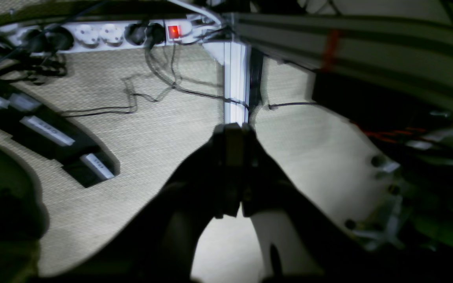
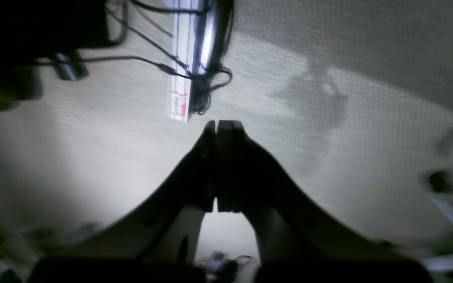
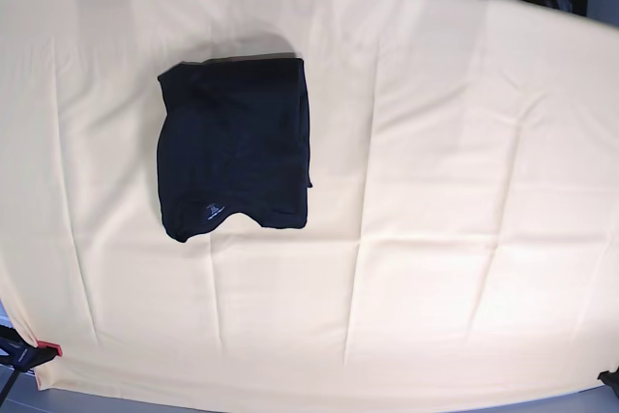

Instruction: Fold the T-shirt properly

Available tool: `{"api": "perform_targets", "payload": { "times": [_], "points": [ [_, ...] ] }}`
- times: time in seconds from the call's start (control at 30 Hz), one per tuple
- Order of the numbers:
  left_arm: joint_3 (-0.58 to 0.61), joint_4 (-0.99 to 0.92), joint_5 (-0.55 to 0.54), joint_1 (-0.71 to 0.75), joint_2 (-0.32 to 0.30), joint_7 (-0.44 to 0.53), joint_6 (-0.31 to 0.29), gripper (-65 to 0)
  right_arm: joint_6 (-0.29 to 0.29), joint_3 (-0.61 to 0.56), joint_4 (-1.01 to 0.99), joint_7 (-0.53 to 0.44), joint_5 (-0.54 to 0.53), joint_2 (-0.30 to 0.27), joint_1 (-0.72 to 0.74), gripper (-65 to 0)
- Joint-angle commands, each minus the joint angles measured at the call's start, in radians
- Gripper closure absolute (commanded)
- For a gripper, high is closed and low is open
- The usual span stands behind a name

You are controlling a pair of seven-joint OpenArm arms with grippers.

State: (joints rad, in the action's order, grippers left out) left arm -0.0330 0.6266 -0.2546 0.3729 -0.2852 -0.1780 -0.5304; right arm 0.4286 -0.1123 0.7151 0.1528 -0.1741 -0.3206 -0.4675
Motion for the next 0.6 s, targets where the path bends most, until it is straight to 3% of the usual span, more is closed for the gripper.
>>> {"api": "perform_targets", "payload": {
  "times": [0.0,0.13,0.2,0.3,0.4,0.57],
  "points": [
    [0.018,-0.013,0.02,-0.01,0.001,0.038,0.031,0.0,-0.012,-0.02,-0.019,-0.035,0.002,0.002,0.019,0.0],
    [0.104,-0.05,0.113,-0.021,0.054,0.227,0.288,0.0,-0.098,-0.087,-0.095,-0.121,0.036,0.037,0.084,0.0],
    [0.149,-0.068,0.115,-0.021,0.071,0.283,0.386,0.0,-0.149,-0.098,-0.108,-0.165,0.077,0.053,0.097,0.0],
    [0.2,-0.087,0.073,-0.021,0.084,0.294,0.413,0.0,-0.184,-0.098,-0.109,-0.195,0.075,0.078,0.095,0.0],
    [0.209,-0.097,0.017,-0.018,0.107,0.298,0.417,0.0,-0.186,-0.098,-0.111,-0.199,0.074,0.106,0.09,0.0],
    [0.209,-0.099,0.014,0.011,0.178,0.326,0.477,0.0,-0.185,-0.098,-0.111,-0.213,0.075,0.16,0.076,0.0]
  ]
}}
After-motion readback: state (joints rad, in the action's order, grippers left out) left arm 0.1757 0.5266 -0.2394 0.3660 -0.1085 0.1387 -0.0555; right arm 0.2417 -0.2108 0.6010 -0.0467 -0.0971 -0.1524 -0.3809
